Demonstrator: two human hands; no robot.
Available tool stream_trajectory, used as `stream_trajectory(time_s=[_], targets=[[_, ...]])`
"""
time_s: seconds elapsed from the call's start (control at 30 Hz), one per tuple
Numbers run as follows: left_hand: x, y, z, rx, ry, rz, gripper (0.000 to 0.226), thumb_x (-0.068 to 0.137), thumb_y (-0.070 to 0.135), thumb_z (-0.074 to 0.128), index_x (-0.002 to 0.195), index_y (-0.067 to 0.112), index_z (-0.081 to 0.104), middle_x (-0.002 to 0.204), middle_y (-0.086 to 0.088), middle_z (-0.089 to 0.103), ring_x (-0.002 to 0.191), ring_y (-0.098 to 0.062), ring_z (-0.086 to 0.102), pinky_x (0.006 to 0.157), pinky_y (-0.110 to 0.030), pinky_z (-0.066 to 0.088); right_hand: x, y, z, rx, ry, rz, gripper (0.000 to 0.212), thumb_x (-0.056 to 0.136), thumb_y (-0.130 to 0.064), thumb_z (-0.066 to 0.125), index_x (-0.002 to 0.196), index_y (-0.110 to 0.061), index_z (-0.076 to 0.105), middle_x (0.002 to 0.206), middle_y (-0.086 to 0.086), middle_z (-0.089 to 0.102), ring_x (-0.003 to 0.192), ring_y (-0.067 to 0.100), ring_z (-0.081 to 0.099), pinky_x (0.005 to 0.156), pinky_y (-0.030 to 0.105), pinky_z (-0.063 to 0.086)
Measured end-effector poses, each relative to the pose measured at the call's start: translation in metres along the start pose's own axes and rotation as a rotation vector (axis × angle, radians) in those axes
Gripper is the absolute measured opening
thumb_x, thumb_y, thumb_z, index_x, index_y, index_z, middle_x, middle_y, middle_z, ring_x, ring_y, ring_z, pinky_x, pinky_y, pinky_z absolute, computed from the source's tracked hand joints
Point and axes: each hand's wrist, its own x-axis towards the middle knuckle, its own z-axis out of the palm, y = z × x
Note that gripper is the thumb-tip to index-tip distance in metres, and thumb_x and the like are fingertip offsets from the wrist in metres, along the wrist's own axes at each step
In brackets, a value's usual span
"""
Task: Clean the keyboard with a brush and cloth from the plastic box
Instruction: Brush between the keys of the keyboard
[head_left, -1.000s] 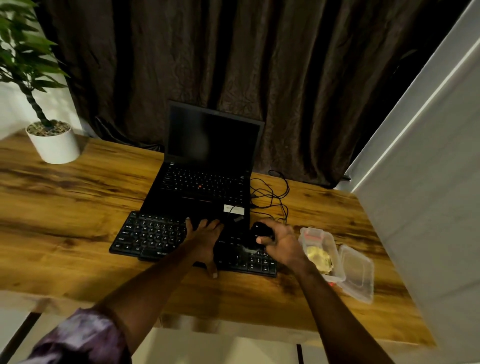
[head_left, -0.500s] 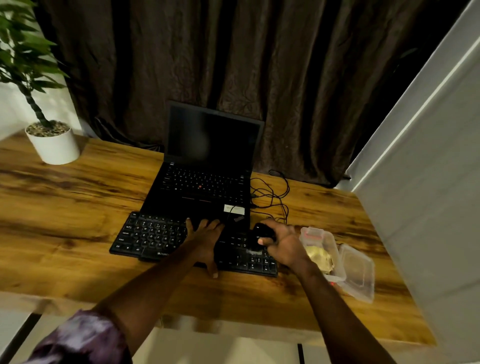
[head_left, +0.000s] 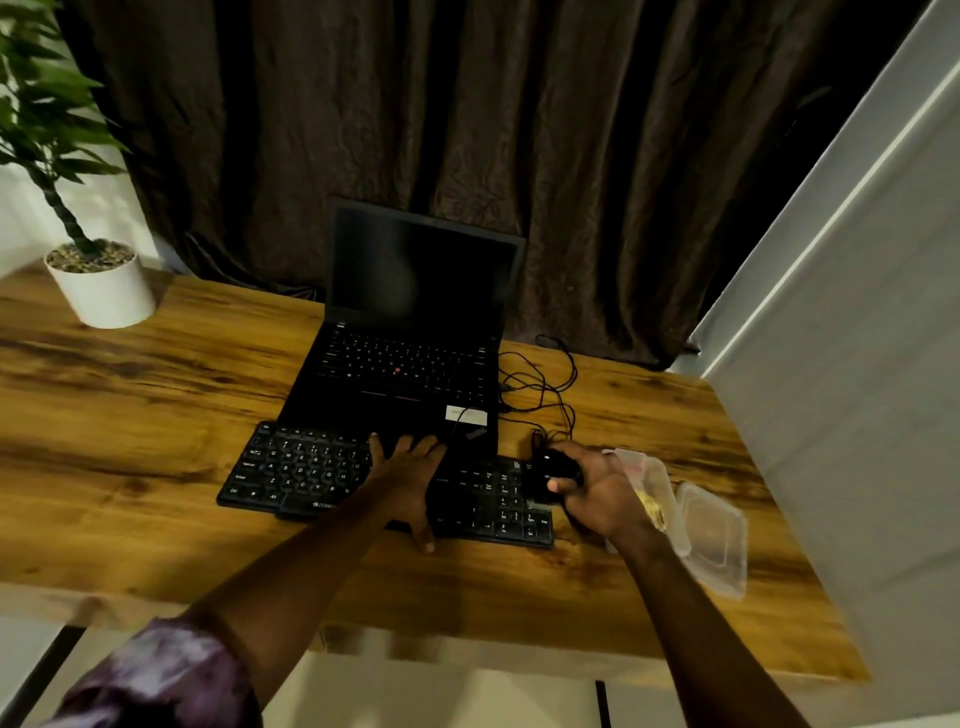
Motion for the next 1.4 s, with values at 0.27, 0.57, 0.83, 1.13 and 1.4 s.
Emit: stream_trajectory(time_s=[0.27, 0.57, 0.83, 1.13, 1.4], targets=[[-0.003, 0.000, -0.001, -0.005, 0.016, 0.006, 0.150, 0.042, 0.057, 0.092, 0.158, 0.022, 0.003, 0.164, 0.001, 0.004, 0.150, -0.029, 0.002, 0.109, -0.074, -0.003, 0.011, -0.021, 0.020, 0.125, -0.083, -0.005, 0.050, 0.086, -0.017, 0.072, 0.126, -0.044, 0.059, 0.117, -0.001, 0.066, 0.108, 0.016, 0.064, 0.088, 0.029, 0.058], [-0.004, 0.002, -0.003, 0.014, 0.000, 0.001, 0.149, 0.046, 0.057, 0.091, 0.158, 0.019, 0.001, 0.165, -0.001, -0.001, 0.151, -0.029, -0.002, 0.110, -0.073, -0.006, -0.004, 0.010, -0.010, 0.015, 0.013, 0.033, 0.047, 0.085, -0.007, 0.068, 0.129, -0.025, 0.062, 0.115, 0.006, 0.069, 0.107, 0.021, 0.064, 0.091, 0.032, 0.056], [-0.002, 0.001, -0.001, 0.004, 0.000, 0.001, 0.150, 0.044, 0.058, 0.091, 0.159, 0.020, 0.001, 0.165, 0.000, 0.000, 0.151, -0.029, -0.004, 0.109, -0.072, -0.009, 0.006, -0.012, 0.027, 0.114, -0.073, -0.005, 0.050, 0.081, -0.035, 0.064, 0.127, -0.051, 0.053, 0.119, 0.000, 0.064, 0.112, 0.022, 0.059, 0.090, 0.044, 0.059], [-0.002, 0.001, -0.002, 0.023, -0.013, 0.002, 0.149, 0.046, 0.058, 0.090, 0.158, 0.020, -0.001, 0.165, 0.000, -0.003, 0.151, -0.030, -0.004, 0.110, -0.072, -0.007, -0.011, 0.012, -0.009, -0.006, 0.059, 0.012, 0.050, 0.083, -0.004, 0.069, 0.127, -0.027, 0.064, 0.111, 0.003, 0.072, 0.101, 0.016, 0.064, 0.082, 0.019, 0.052], [-0.002, -0.001, -0.001, -0.001, 0.012, 0.024, 0.151, 0.042, 0.059, 0.091, 0.158, 0.021, 0.002, 0.164, 0.001, 0.003, 0.150, -0.029, -0.001, 0.109, -0.074, -0.004, 0.008, -0.020, 0.031, 0.115, -0.068, 0.005, 0.054, 0.085, -0.026, 0.069, 0.127, -0.054, 0.050, 0.126, 0.003, 0.060, 0.111, 0.020, 0.060, 0.090, 0.039, 0.060]])
